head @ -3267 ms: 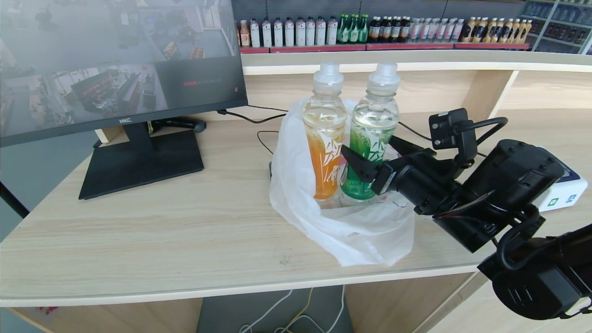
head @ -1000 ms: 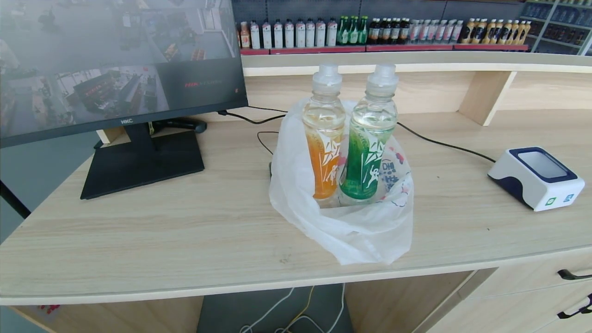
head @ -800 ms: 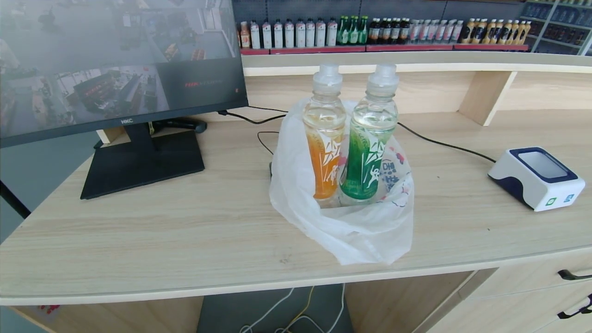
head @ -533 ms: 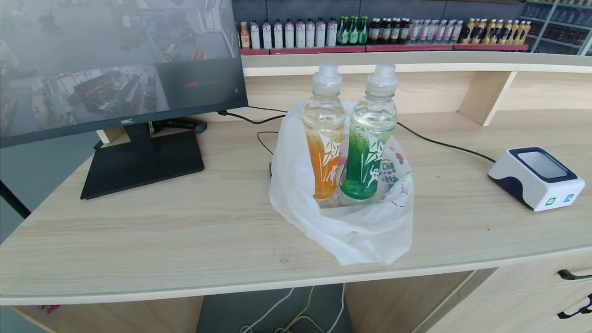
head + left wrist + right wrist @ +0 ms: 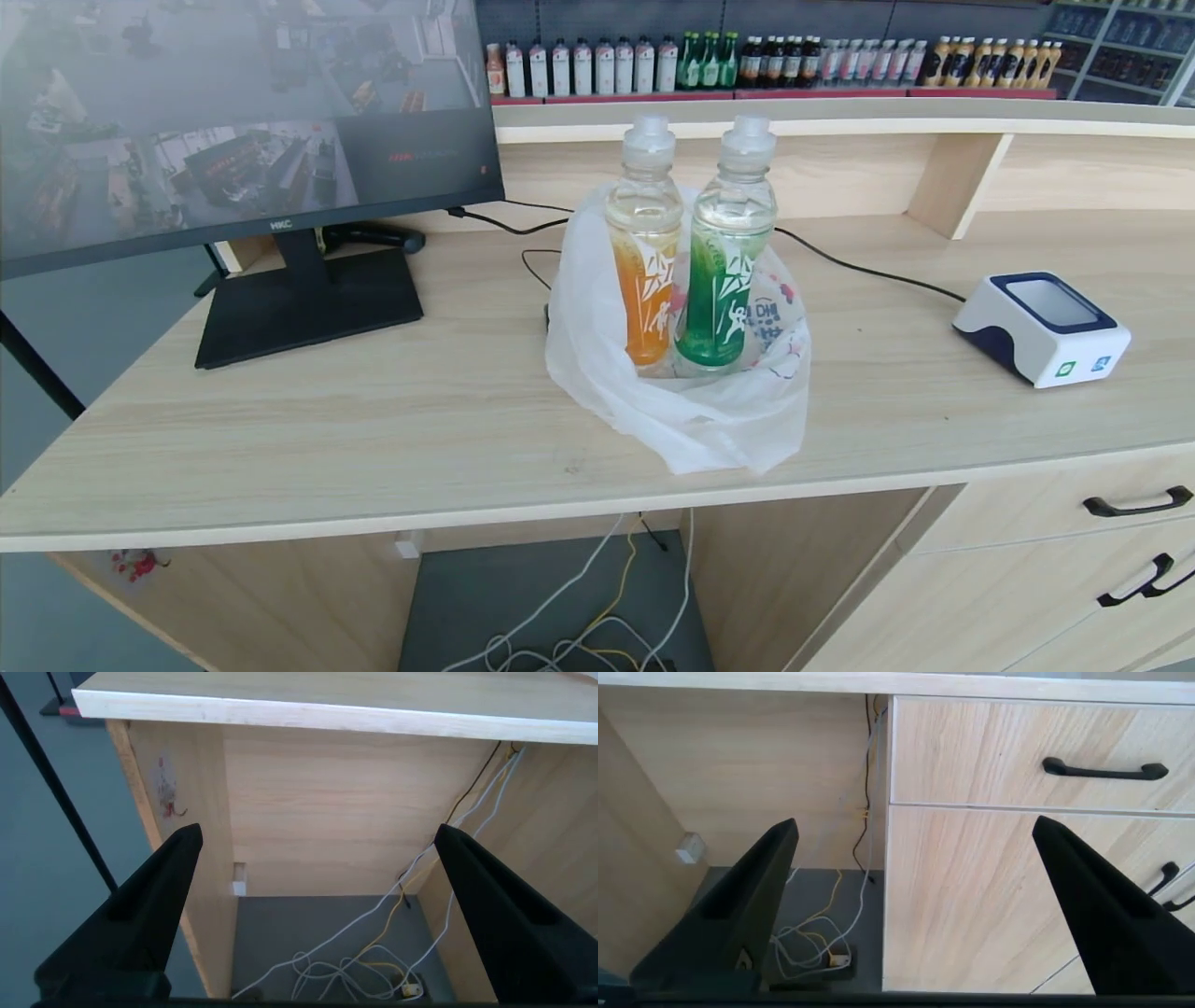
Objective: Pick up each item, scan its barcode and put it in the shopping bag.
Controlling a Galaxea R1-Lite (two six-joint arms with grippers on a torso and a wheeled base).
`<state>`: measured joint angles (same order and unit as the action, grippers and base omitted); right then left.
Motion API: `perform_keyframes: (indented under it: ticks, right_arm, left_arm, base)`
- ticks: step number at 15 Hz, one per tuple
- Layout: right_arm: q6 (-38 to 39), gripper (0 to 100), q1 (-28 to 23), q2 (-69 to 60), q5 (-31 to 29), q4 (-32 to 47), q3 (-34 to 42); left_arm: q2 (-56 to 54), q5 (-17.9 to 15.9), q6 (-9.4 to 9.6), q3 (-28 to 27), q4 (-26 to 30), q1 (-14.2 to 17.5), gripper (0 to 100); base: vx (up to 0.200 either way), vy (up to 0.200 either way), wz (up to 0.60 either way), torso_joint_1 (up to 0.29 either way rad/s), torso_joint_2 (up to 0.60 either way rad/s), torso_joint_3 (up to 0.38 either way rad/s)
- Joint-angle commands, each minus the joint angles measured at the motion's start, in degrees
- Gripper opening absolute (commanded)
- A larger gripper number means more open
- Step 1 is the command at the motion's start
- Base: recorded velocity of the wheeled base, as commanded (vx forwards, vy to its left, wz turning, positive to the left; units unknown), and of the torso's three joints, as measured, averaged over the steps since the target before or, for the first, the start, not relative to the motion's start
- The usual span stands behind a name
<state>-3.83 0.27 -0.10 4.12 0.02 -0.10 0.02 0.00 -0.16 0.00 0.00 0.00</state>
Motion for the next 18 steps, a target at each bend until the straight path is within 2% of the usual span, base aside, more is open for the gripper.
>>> perform_keyframes:
  ticks: [1,4,18]
  right_arm:
    - [-0.04,100,0.08,0.1,0.01,-0.02,0.01]
    - [-0.04,100,0.08,0.1,0.01,-0.02,0.01]
    - [-0.04,100,0.08,0.1,0.01,-0.02,0.01]
  left_arm:
    - [-0.02,0.0,-0.02,0.0,0.0,0.0,100]
    - [-0.02,0.0,0.07,0.0,0.0,0.0,100]
    - [-0.02,0.0,-0.11,0.0,0.0,0.0,100]
  base:
    - [0.0,0.0,0.0,0.0,0.0,0.0]
    - [0.0,0.0,0.0,0.0,0.0,0.0]
    - [0.0,-0.2,0.0,0.003,0.0,0.002]
